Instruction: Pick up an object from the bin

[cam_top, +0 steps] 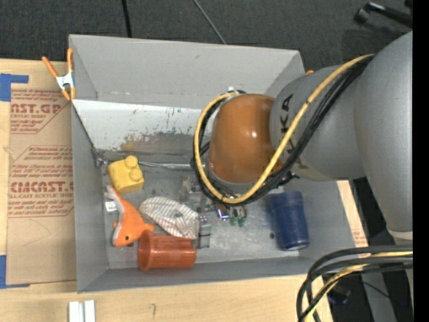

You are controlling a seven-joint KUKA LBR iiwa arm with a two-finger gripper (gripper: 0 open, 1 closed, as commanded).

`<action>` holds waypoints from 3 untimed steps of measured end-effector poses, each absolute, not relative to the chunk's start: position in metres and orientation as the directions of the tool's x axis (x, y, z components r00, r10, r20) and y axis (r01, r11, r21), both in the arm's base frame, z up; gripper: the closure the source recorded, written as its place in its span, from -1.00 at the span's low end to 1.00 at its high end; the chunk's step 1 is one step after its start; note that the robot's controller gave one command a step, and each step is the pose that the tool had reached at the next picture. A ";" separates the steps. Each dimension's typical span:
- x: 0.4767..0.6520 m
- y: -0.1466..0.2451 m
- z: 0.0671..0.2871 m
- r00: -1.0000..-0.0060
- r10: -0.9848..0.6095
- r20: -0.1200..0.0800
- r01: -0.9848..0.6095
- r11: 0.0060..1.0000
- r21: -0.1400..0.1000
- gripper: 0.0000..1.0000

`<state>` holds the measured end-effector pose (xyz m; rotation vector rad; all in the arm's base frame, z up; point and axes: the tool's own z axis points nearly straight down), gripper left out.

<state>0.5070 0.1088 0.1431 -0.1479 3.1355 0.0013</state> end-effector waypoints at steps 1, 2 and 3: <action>0.510 0.126 0.089 -0.998 -0.064 -0.016 -0.064 0.998 0.001 1.00; 0.510 0.126 0.089 -0.998 -0.064 -0.016 -0.064 0.998 0.001 1.00; 0.504 0.131 0.117 -0.996 -0.086 0.001 -0.086 0.996 -0.001 1.00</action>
Offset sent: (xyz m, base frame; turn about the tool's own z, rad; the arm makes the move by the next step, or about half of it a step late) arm 0.0000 0.0000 0.0000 0.0000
